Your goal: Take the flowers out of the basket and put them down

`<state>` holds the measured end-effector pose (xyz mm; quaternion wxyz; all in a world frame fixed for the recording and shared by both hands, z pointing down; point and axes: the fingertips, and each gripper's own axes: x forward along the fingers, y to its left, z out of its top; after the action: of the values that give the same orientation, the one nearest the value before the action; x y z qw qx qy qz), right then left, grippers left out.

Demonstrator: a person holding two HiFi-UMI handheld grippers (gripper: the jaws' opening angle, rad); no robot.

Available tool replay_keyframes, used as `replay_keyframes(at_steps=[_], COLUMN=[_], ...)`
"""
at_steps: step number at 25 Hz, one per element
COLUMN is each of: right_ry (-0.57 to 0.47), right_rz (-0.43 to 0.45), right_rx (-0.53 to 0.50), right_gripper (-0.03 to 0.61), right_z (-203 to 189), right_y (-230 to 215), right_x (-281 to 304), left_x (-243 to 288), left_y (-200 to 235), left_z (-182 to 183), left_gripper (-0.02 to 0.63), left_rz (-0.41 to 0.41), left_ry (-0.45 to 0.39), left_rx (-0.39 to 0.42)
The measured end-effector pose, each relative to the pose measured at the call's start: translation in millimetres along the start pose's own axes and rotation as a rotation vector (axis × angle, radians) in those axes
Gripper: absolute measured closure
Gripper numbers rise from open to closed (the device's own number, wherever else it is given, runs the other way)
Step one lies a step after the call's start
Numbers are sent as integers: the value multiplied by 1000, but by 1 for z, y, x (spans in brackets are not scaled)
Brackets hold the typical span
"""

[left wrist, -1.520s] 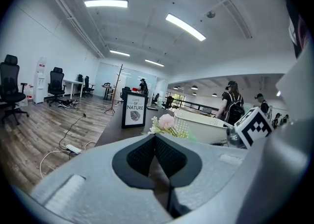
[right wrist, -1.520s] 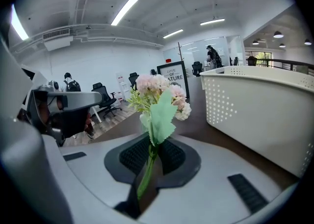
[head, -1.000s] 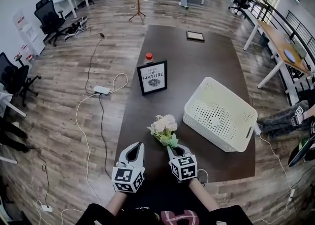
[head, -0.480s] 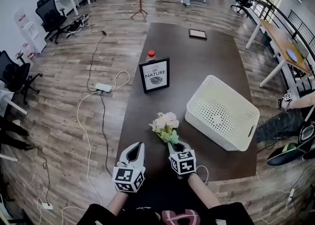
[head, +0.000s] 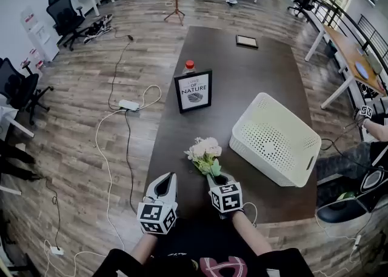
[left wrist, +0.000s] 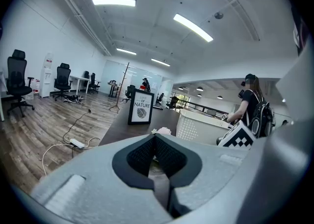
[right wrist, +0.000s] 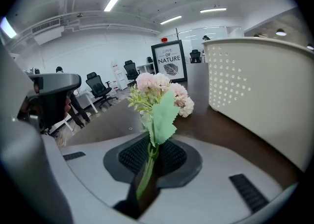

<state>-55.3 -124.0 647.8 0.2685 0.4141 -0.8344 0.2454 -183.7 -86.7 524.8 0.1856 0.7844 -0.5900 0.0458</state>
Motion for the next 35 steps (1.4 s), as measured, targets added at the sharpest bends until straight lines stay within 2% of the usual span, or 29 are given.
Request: replay_keyframes(at_steps=[15,22,25,27,32,35], right_ry=[-7,-29,-42,-62,-155,-188], right_rz=[46,68,76,82,90,56], right_rx=[41,27,31,35,56,44], right_gripper=[463,398,347,339,347,394], right_z=[7,17,22,25,41,44], right_y=[5,7,9,12,14,12], right_x=[0,-7,-10,-12,-23,-30], left_x=[-2,-2,-2,-2,-2,-3], left_y=[5,2,2,3,2,3], left_z=[0,-2,-2,-2,-1,-2], left_gripper=[604,604,604,604,604,604], left_rz=[21,15,15,16,21,21], left_ry=[-4,1,-1,-2,-4,-4], left_rx=[-4,-5,-6,-6,-4,-4])
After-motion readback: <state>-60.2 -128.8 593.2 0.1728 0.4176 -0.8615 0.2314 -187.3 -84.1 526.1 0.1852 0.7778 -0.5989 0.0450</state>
